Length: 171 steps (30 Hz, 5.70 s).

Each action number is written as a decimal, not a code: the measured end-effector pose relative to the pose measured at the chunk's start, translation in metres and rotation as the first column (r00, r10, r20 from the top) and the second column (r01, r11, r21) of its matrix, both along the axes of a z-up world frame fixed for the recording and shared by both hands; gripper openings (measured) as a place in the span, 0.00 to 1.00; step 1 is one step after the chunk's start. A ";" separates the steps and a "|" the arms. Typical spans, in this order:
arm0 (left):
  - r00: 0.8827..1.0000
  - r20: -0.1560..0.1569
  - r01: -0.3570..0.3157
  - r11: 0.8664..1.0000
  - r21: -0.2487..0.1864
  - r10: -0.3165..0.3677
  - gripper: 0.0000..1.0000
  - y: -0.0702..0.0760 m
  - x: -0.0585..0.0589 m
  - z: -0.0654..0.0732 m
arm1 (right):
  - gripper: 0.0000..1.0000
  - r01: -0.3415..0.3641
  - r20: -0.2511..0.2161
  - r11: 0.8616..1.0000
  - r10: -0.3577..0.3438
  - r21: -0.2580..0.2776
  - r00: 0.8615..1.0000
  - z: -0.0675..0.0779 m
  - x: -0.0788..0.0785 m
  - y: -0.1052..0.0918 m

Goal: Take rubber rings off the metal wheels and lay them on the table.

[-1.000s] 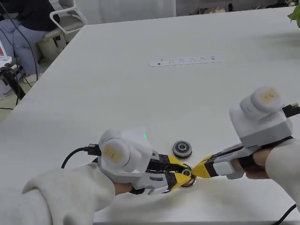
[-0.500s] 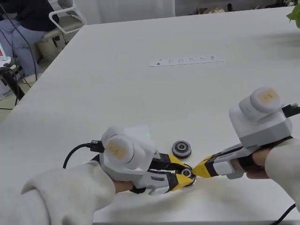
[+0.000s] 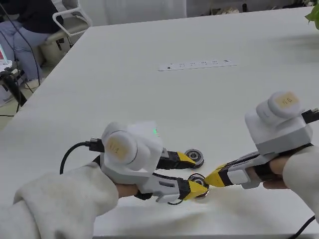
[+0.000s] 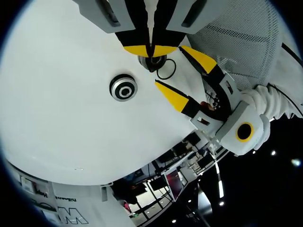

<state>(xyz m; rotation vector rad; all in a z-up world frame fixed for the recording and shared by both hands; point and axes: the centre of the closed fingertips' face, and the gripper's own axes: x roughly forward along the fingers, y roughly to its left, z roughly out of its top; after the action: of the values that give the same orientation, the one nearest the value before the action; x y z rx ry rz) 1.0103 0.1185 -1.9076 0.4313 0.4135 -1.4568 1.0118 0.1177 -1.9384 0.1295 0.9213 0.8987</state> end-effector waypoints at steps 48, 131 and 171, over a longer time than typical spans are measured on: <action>0.992 0.022 -0.120 0.991 -0.053 0.121 0.82 0.084 0.010 0.039 | 0.00 0.002 0.009 1.000 -0.003 0.012 1.000 0.006 -0.001 0.001; 0.976 -0.159 -0.132 0.984 0.119 0.150 0.85 0.115 -0.008 -0.015 | 0.00 -0.053 0.088 0.988 0.040 0.147 0.995 0.030 -0.006 0.049; 0.974 -0.171 -0.125 0.983 0.136 0.148 0.85 0.117 -0.008 -0.019 | 0.08 -0.119 0.192 0.991 0.129 -0.058 0.973 -0.005 -0.002 0.057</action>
<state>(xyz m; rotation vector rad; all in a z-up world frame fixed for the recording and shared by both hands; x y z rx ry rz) 1.0019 0.2352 -1.9269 0.3639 0.6700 -1.3444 1.0098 0.1746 -1.9439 -0.0566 0.7726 0.9863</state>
